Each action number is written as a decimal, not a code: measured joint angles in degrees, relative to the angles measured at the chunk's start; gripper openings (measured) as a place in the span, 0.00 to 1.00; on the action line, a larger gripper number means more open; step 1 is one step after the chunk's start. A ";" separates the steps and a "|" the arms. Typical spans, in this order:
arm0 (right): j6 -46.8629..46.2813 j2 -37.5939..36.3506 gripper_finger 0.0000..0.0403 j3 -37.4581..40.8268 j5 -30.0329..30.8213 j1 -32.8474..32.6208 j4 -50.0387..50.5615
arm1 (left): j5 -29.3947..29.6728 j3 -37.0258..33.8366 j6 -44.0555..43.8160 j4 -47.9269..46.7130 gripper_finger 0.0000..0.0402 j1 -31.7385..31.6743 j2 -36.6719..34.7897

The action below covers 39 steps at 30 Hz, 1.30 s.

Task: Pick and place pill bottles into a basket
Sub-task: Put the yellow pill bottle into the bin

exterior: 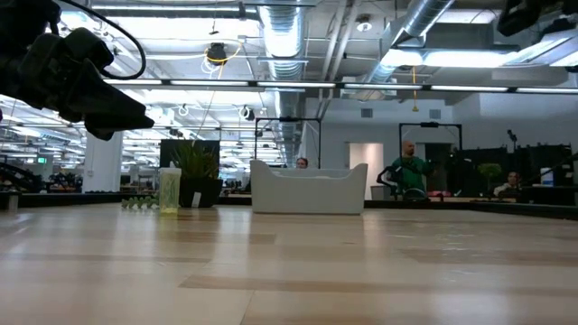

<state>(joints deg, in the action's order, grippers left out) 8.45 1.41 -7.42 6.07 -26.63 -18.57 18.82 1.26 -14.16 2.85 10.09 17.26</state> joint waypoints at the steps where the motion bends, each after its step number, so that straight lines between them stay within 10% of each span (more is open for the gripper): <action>1: 0.53 -1.13 0.42 0.77 0.00 0.00 -0.47 | 0.01 0.00 -0.10 0.01 0.50 0.00 0.00; 16: 4.65 -1.29 0.42 6.97 -0.20 0.07 -9.28 | 0.99 -0.02 -0.73 0.37 0.50 -0.01 0.00; 39: -6.90 -1.24 0.42 7.06 -1.70 0.13 17.08 | 1.08 -0.02 -6.24 0.48 0.50 -0.01 0.00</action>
<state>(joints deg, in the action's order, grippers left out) 1.55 0.17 -0.36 4.36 -26.50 -1.49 19.90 1.23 -20.40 3.34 10.09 17.26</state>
